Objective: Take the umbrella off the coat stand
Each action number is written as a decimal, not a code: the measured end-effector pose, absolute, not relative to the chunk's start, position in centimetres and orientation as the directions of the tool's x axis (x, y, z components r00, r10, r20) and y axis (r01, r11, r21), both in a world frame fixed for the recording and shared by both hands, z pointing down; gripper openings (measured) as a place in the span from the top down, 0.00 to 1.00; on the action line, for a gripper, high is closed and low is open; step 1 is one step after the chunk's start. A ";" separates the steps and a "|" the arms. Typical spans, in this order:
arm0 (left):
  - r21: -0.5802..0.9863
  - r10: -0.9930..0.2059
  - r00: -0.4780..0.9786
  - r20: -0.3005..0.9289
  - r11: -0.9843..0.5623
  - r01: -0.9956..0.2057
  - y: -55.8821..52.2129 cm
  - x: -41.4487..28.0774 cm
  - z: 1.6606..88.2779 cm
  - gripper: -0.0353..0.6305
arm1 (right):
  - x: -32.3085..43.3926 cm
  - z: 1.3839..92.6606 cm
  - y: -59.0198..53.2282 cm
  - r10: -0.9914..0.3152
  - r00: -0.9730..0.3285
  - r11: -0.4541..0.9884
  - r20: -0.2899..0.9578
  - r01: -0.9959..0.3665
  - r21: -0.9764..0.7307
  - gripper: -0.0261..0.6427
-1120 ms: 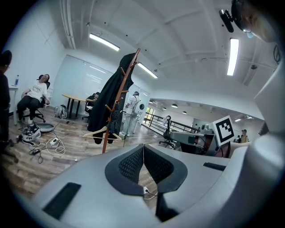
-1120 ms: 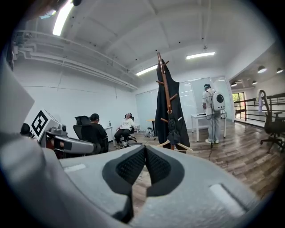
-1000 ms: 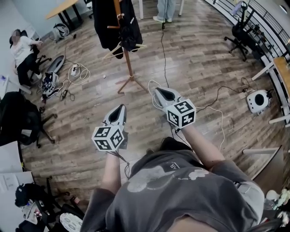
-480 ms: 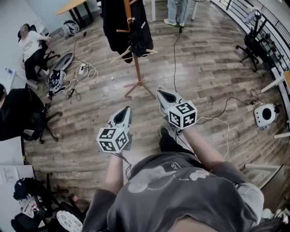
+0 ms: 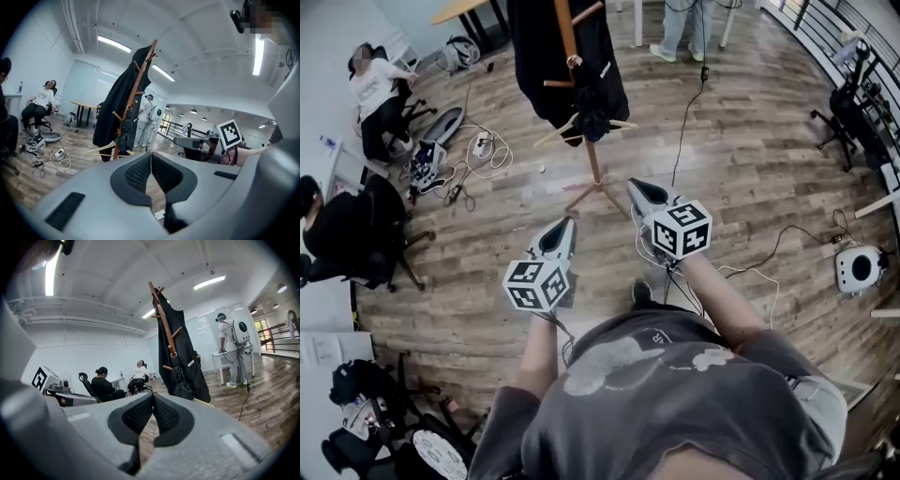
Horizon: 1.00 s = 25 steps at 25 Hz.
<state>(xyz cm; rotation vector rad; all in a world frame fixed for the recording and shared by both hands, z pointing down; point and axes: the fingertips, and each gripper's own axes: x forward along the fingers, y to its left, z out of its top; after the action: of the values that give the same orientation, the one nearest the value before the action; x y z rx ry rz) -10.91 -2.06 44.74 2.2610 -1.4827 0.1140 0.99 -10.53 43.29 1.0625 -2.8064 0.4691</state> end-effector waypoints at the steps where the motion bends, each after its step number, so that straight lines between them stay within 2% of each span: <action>1: 0.313 -0.857 0.419 0.300 -0.327 -0.892 -2.8 -10.7 44.8 0.93 | 1.3 43.4 -11.4 -0.626 -0.753 0.709 0.206 -0.658 -0.252 0.96; 6: 0.313 -0.862 0.409 0.301 -0.316 -0.896 -6.7 -9.8 44.6 0.93 | 1.7 44.2 -14.8 -0.568 -0.792 0.728 0.223 -0.610 -0.313 0.96; 13: 0.290 -0.873 0.381 0.305 -0.296 -0.910 -11.0 -8.5 44.1 0.93 | 2.3 44.9 -18.8 -0.536 -0.813 0.760 0.228 -0.583 -0.288 0.96; 18: 0.237 -0.884 0.332 0.330 -0.262 -0.935 -13.5 -10.8 43.3 0.93 | 0.7 44.0 -21.1 -0.548 -0.809 0.764 0.211 -0.587 -0.267 0.96; 25: 0.226 -0.900 0.296 0.320 -0.231 -0.946 -16.9 -15.2 43.4 0.93 | -2.1 45.3 -23.7 -0.546 -0.798 0.763 0.256 -0.600 -0.242 0.96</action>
<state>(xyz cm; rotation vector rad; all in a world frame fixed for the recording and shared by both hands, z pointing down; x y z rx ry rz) -15.21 -16.91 43.39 2.1976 -1.6582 0.1717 -2.13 -23.67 45.29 0.9140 -2.7877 0.4693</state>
